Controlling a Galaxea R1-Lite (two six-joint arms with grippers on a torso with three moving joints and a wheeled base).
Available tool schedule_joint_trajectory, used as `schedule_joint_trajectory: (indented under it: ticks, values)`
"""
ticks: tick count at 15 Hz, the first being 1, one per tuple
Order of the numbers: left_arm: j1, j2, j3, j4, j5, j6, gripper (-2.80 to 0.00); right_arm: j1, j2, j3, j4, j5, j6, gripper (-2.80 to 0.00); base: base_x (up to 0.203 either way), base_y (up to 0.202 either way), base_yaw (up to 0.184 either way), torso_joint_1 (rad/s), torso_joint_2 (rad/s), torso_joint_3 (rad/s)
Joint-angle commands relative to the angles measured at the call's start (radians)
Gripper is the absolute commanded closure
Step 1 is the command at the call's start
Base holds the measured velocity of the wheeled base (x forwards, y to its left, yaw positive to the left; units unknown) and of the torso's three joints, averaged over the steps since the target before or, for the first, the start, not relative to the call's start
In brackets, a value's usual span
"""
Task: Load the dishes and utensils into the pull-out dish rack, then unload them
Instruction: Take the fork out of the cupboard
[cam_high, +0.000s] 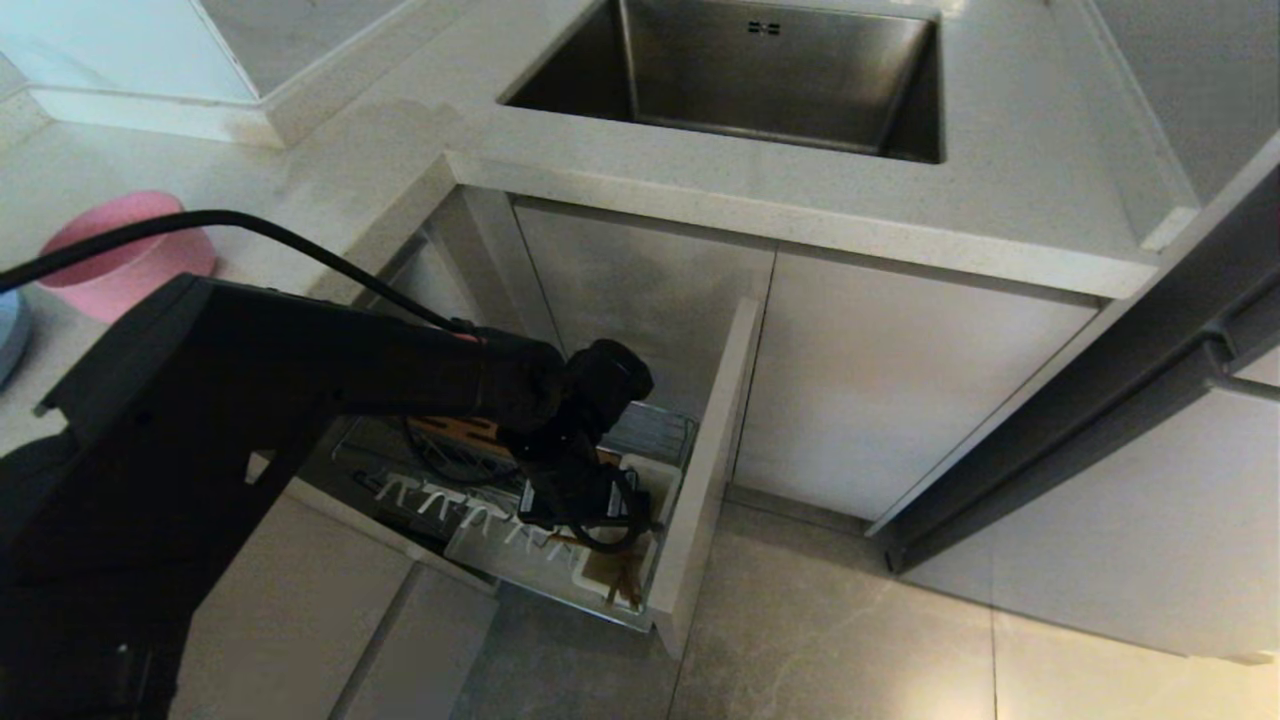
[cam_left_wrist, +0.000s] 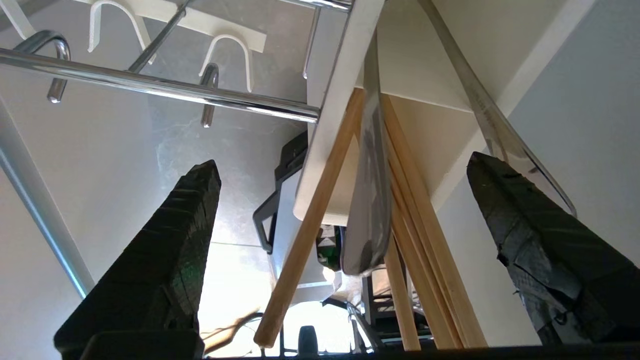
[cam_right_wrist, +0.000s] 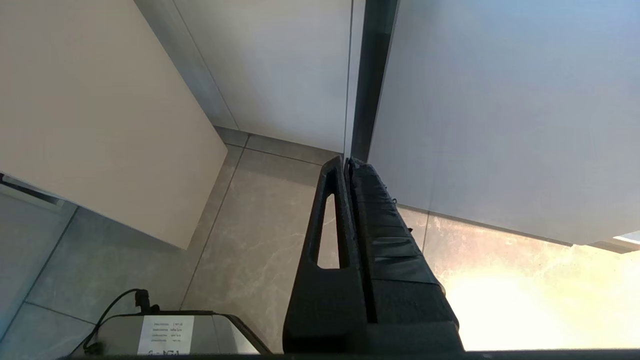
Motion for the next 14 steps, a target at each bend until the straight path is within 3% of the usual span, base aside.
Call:
schedule_joint_trajectory:
  ticks: [1, 2, 3, 5, 14]
  values:
    - [0.0, 0.004, 0.0, 0.003, 0.002, -0.008, -2.8, 0.0, -0.001, 0.0, 0.0, 0.0, 0.0, 0.0, 0.0, 0.0, 0.0, 0.0, 0.0, 0.0]
    - [0.0, 0.004, 0.0, 0.003, 0.002, -0.008, -2.8, 0.0, -0.001, 0.0, 0.0, 0.0, 0.0, 0.0, 0.0, 0.0, 0.0, 0.0, 0.0, 0.0]
    - [0.0, 0.004, 0.001, 0.003, 0.002, -0.008, 0.0, 0.0, -0.001, 0.0, 0.0, 0.0, 0.0, 0.0, 0.0, 0.0, 0.0, 0.0, 0.0, 0.0]
    - [-0.002, 0.007, -0.007, 0.003, 0.005, -0.035, 0.0, 0.0, -0.001, 0.0, 0.0, 0.0, 0.0, 0.0, 0.0, 0.0, 0.0, 0.0, 0.0, 0.0]
    - [-0.002, 0.004, -0.005, 0.006, 0.005, -0.042, 0.0, 0.0, -0.001, 0.0, 0.0, 0.0, 0.0, 0.0, 0.0, 0.0, 0.0, 0.0, 0.0, 0.0]
